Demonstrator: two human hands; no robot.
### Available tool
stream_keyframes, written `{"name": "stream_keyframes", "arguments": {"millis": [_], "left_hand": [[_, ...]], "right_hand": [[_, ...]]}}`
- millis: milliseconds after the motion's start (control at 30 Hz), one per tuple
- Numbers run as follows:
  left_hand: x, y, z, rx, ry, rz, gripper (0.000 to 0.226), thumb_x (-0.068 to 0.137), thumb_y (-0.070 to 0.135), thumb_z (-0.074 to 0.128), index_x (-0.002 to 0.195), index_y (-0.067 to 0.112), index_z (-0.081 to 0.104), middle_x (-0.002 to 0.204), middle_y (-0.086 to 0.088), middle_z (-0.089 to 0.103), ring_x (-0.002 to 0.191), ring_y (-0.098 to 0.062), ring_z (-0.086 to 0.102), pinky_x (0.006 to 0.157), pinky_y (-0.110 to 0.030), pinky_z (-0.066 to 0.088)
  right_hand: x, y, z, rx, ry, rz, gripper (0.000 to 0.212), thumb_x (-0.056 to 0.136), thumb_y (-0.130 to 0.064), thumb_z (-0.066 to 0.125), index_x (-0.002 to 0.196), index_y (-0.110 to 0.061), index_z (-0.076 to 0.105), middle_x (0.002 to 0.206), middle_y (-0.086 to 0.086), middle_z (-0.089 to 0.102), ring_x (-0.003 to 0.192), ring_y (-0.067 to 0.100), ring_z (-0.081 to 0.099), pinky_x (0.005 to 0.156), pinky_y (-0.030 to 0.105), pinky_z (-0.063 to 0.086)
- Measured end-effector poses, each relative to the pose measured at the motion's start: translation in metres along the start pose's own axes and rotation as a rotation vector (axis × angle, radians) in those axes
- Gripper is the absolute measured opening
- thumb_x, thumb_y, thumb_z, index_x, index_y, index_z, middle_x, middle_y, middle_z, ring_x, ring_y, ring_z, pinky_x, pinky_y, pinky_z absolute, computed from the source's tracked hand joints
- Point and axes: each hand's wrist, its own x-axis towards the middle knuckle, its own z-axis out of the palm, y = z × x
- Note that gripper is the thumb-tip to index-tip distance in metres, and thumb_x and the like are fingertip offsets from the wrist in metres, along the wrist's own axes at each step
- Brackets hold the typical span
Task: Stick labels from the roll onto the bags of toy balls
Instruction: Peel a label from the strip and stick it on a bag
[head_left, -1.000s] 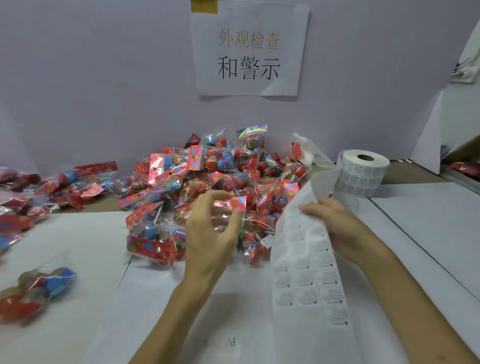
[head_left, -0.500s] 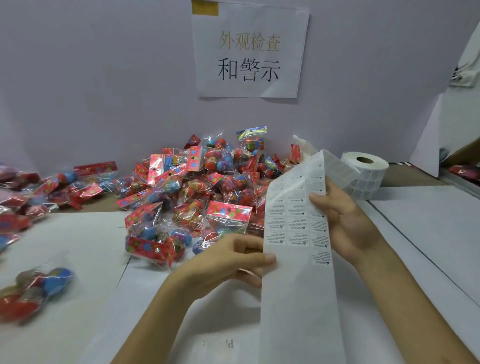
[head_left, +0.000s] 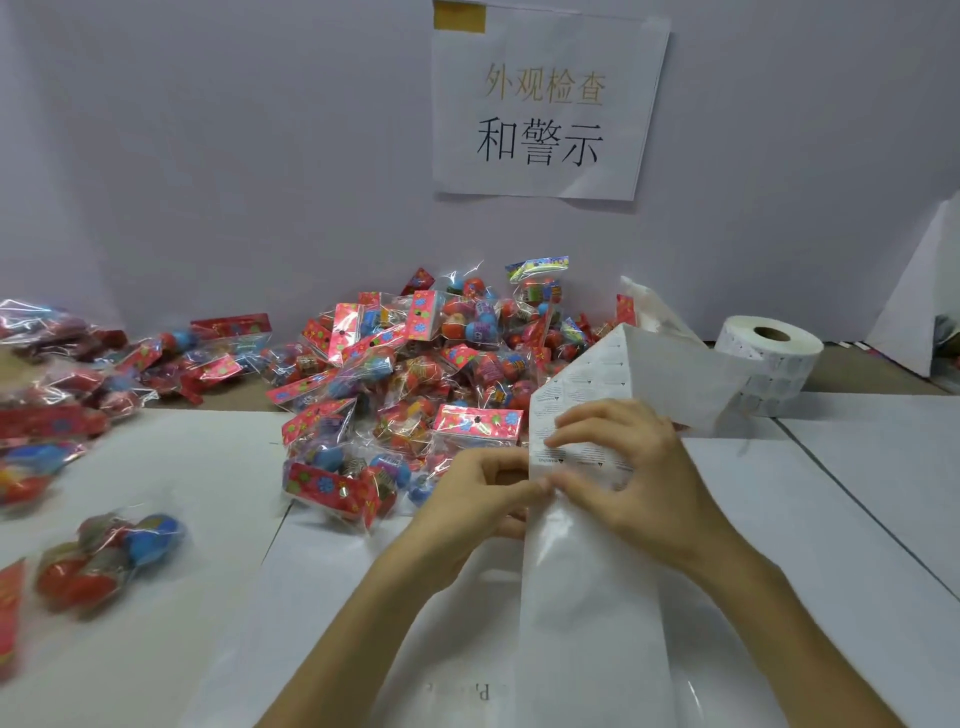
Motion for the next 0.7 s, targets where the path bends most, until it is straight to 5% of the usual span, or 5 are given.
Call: {"name": "stream_keyframes", "arguments": {"millis": [200,467,700], "left_hand": [[-0.0003,-0.0021,-0.0022,0.075,-0.045,0.028,0.020,0.099,0.000,0.060,0.114,0.003,0.073,0.100,-0.009,0.077,0.088,-0.016,0.072,0.071,-0.025,0.056],[0.0006,-0.0008,-0.0007,0.214,-0.068,0.034,0.020,0.093,-0.001,0.066,0.103,0.013,0.076,0.077,0.013,0.071,0.071,-0.001,0.065,0.061,-0.013,0.048],[0.0015,-0.0003,-0.0016,0.271,-0.077,0.049,0.034,0.087,-0.007,0.069,0.110,0.017,0.075,0.099,0.004,0.078,0.081,-0.006,0.071,0.063,-0.013,0.050]], "right_hand": [[-0.0005,0.0020,0.0066,0.055,-0.027,0.039,0.017,0.077,-0.023,0.088,0.090,-0.027,0.078,0.104,-0.017,0.067,0.108,0.008,0.061,0.094,0.049,0.049],[-0.0019,0.0051,0.0067,0.074,-0.023,0.031,0.007,0.081,-0.021,0.085,0.083,-0.017,0.079,0.090,-0.011,0.068,0.091,0.010,0.065,0.080,0.022,0.052],[-0.0010,0.0070,0.0048,0.111,-0.024,0.080,0.009,0.087,-0.023,0.075,0.079,-0.024,0.073,0.077,-0.016,0.067,0.079,0.009,0.064,0.069,0.011,0.044]]}}
